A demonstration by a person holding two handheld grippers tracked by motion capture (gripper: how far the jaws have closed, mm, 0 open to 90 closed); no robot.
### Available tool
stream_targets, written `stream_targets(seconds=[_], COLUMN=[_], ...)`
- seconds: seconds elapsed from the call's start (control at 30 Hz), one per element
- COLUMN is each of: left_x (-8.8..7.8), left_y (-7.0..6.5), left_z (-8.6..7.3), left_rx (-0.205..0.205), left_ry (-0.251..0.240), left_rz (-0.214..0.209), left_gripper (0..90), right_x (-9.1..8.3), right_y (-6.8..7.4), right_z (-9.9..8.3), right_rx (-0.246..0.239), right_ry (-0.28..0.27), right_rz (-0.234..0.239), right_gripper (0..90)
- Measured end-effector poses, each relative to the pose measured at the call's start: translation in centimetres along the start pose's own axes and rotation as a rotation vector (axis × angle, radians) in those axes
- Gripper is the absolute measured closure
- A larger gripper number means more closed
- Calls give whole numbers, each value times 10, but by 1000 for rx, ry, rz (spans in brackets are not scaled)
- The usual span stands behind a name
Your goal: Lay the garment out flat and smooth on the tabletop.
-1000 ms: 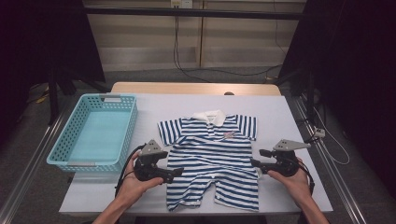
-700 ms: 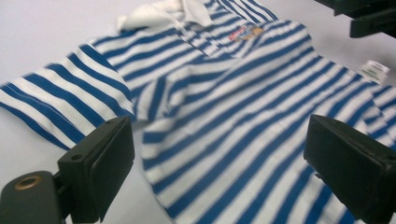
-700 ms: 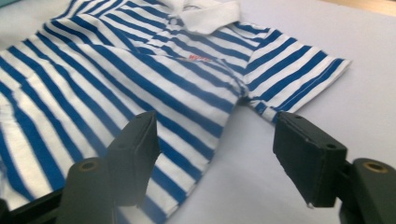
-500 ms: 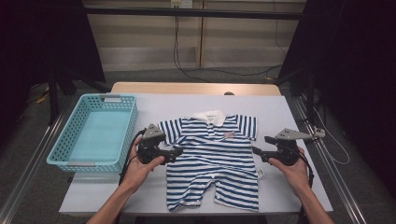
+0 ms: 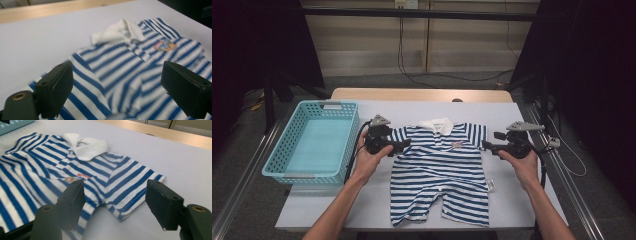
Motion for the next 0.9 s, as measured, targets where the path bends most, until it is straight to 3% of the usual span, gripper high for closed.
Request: stream_targets(seconds=[0.03,0.07,0.1,0.13,0.17,0.2,0.27,0.3,0.47,0.53,0.63,0.7,0.73,0.9], left_x=[4,6,9,12,15,16,19,23,31,38,42,44,43,44], left_y=[0,6,12,14,18,26,30,32,52,56,59,61,65,74], left_z=[5,6,6,8,7,5,5,7,2,-2,-3,-2,-3,-5], left_rx=[-40,-6,2,-44,-48,2,-3,-55,-113,-102,-126,-116,-73,-69], left_ry=[-43,-26,-23,-50,-42,5,9,-25,-12,23,42,71,104,126], left_rz=[-21,-3,11,11,19,47,56,69,107,109,114,134,142,144], left_gripper=[106,92,87,87,84,77,77,79,91,98,150,173,193,258], right_x=[2,4,7,10,13,17,25,29,44,49,58,64,67,74], right_y=[-3,-7,-10,-13,-16,-19,-27,-31,-47,-51,-55,-58,-61,-67], right_z=[2,5,6,8,9,9,10,9,13,16,19,19,19,11], right_rx=[5,4,2,5,11,16,21,31,43,47,45,52,44,72], right_ry=[3,-2,5,7,16,26,39,44,59,70,81,87,89,118], right_rz=[-3,-12,-20,-24,-27,-36,-39,-55,-74,-77,-85,-88,-101,-122], right_gripper=[320,315,298,287,275,249,239,248,302,329,381,413,422,442])
Point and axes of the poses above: each handheld gripper's, and its own axes: x roughly forward along the jaws, z roughly out of its top, y roughly to its left, the point moved 7 cm from there along x, roughly forward along the jaws, and after that the axes turned 5 degrees about y, right-handed, at the moved point
